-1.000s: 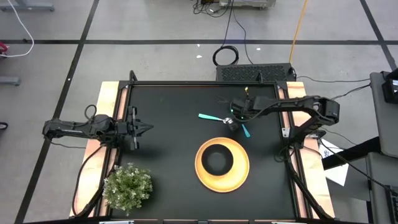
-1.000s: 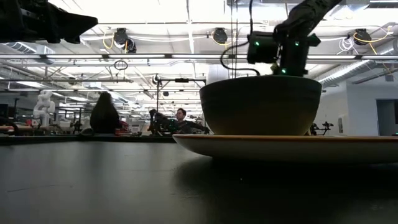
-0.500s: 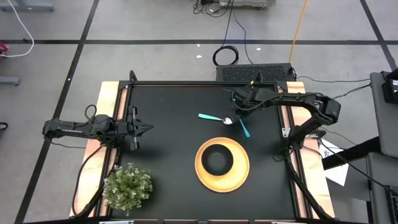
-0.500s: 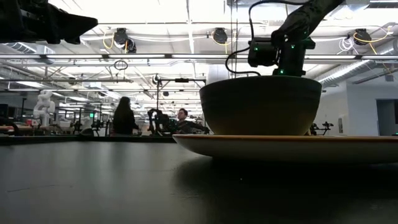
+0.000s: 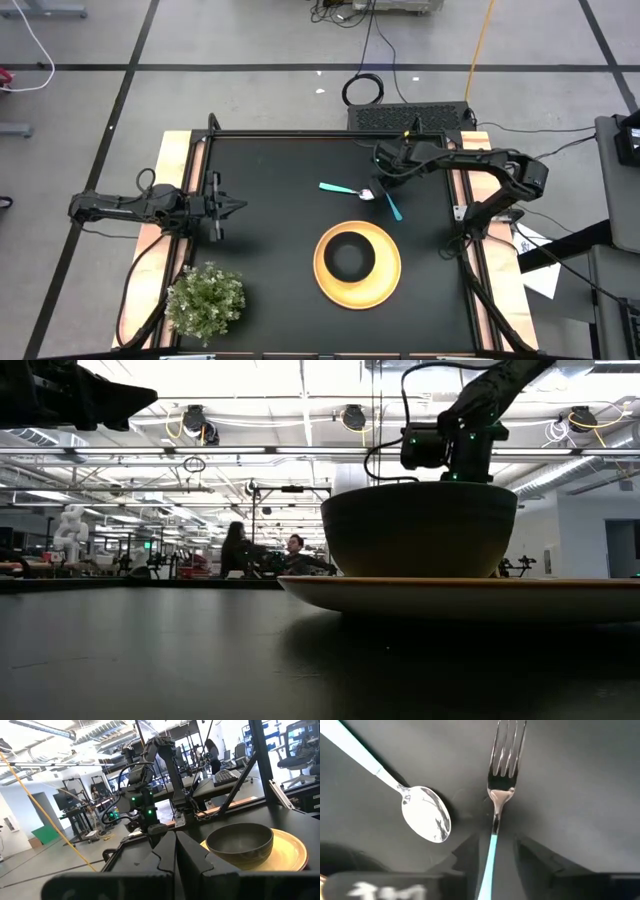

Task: Set table place
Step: Put the blue fork to the right of the black bowl on the yellow plate

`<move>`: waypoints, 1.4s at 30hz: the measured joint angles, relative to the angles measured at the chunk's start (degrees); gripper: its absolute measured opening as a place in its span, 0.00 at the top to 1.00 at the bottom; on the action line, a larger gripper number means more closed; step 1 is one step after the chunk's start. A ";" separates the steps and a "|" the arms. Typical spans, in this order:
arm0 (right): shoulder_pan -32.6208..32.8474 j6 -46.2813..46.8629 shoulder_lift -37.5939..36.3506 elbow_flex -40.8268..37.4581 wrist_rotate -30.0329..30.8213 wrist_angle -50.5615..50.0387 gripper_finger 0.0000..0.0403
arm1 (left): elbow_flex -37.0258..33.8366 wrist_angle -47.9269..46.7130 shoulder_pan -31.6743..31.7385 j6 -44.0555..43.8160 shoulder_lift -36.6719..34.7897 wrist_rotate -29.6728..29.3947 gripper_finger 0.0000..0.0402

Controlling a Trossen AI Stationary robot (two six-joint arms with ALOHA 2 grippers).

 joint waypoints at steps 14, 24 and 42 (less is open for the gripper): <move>0.25 1.94 0.05 -3.48 -1.53 1.99 0.64 | 0.00 0.01 0.02 0.00 -0.02 -0.02 0.95; 2.16 1.67 6.44 -3.36 -3.15 3.29 0.67 | 0.00 0.01 0.00 0.00 -0.02 -0.02 0.95; 2.10 0.10 8.98 -3.42 -2.86 2.35 0.92 | 0.00 -0.10 0.00 0.00 0.00 -0.02 0.95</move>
